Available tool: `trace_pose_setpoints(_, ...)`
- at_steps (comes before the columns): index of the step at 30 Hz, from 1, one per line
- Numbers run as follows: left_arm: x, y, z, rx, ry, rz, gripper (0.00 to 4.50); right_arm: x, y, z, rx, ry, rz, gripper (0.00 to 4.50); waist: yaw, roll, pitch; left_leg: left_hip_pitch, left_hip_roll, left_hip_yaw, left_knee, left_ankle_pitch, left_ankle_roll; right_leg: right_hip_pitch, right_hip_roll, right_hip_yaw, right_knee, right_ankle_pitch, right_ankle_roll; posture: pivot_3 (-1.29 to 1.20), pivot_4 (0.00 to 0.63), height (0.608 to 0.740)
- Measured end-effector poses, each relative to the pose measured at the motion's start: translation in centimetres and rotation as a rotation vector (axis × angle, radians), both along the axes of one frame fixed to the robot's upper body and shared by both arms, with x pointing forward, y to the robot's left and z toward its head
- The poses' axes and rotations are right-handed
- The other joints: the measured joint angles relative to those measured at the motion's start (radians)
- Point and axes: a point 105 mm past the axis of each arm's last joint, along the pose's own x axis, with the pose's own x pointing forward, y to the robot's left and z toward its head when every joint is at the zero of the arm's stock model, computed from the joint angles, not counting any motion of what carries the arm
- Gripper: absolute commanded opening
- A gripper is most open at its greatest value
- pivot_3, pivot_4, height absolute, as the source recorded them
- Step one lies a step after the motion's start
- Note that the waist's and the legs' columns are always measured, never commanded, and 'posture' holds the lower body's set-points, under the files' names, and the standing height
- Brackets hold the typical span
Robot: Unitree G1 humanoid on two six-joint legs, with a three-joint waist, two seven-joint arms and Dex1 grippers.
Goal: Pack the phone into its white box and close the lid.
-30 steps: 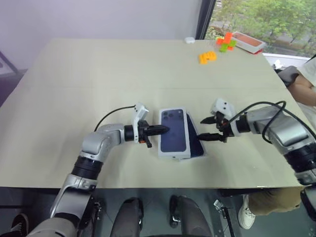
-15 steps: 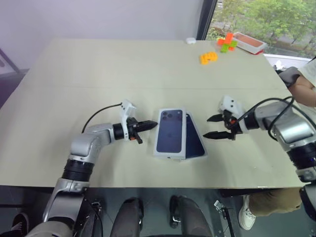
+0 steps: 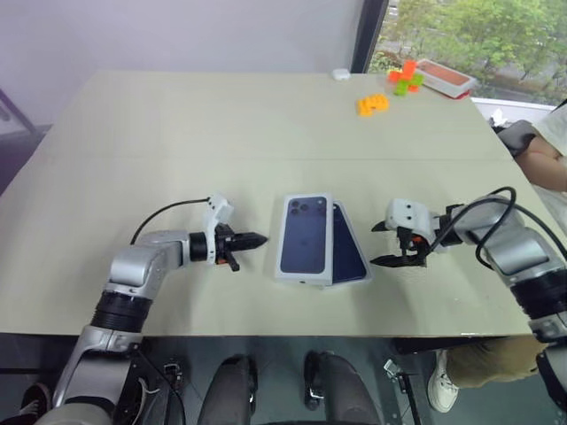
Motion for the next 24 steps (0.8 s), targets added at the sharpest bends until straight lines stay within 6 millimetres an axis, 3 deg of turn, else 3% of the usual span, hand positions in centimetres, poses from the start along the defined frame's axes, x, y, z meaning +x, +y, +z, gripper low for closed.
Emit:
trace_pose_setpoints(6, 0.1, -1.3, 0.4, -0.027, -0.006, -0.030, 0.00, -0.1, 1.8, -0.2, 0.051, -0.001, 0.006, 3.98, -0.003, 0.000, 0.000, 0.001, 0.000, 0.000, 0.000, 0.000, 0.000, 0.000, 0.000, 0.000, 0.001, 0.000, 0.000, 0.00, 0.150, 0.740)
trace_pose_setpoints(16, -0.1, -1.8, 0.3, -0.034, -0.001, -0.041, 0.00, -0.7, 4.3, -0.6, 0.158, 0.063, -0.048, 3.98, -0.002, 0.000, 0.000, 0.002, 0.000, -0.001, 0.000, 0.000, -0.001, 0.000, 0.001, 0.000, 0.003, 0.000, 0.000, 0.00, 0.150, 0.740)
trace_pose_setpoints(24, 0.0, -1.5, 0.3, -0.026, -0.003, -0.036, 0.00, -0.3, 4.4, -0.1, 0.150, 0.027, -0.060, 3.98, 0.000, 0.000, 0.000, 0.001, 0.000, -0.001, 0.000, 0.000, -0.001, 0.000, 0.000, 0.000, 0.002, 0.000, 0.000, 0.00, 0.150, 0.740)
